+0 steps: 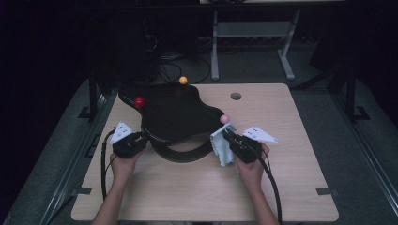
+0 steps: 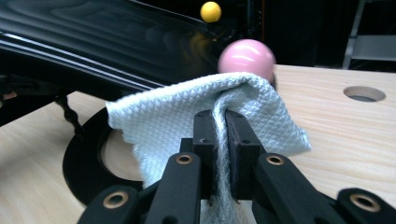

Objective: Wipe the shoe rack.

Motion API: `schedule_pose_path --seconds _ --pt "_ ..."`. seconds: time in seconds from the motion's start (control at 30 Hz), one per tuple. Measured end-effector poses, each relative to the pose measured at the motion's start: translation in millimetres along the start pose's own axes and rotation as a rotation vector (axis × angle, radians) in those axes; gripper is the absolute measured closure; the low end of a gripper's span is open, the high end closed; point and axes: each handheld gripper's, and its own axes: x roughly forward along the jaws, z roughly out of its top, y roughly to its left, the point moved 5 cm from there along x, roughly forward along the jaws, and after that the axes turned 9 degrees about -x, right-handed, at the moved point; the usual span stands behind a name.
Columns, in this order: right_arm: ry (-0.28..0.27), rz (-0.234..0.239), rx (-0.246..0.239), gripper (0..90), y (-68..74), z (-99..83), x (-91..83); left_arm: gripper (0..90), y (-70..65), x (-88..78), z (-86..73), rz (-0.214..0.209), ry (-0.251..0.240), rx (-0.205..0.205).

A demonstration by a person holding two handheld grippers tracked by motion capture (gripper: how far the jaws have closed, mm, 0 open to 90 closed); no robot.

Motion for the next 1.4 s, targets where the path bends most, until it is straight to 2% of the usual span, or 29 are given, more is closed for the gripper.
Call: schedule_pose_path --seconds 0.7,0.77,0.9,1.07,1.23,1.4 --pt "-0.077 0.117 -0.076 83.1 48.0 31.7 4.2 75.7 -10.2 4.9 -1.0 -0.024 -0.002 0.009" --pt "-0.073 0.114 -0.095 83.1 48.2 32.7 4.5 75.7 -10.9 4.8 -1.1 -0.025 -0.001 0.010" --pt "-0.070 0.121 -0.075 83.1 46.0 33.1 3.9 75.6 -12.7 4.9 -1.6 -0.029 -0.003 0.012" --pt "-0.077 0.144 -0.106 83.1 54.1 36.2 1.6 75.7 -13.3 4.2 -1.9 -0.032 -0.002 0.016" --pt "-0.066 0.145 -0.111 83.1 48.7 36.6 -0.1 75.7 -17.2 0.1 -3.9 -0.050 0.001 0.036" --pt "-0.061 0.160 -0.124 83.1 52.0 37.4 -3.1 75.7 -19.1 -1.8 -5.2 -0.054 0.000 0.041"
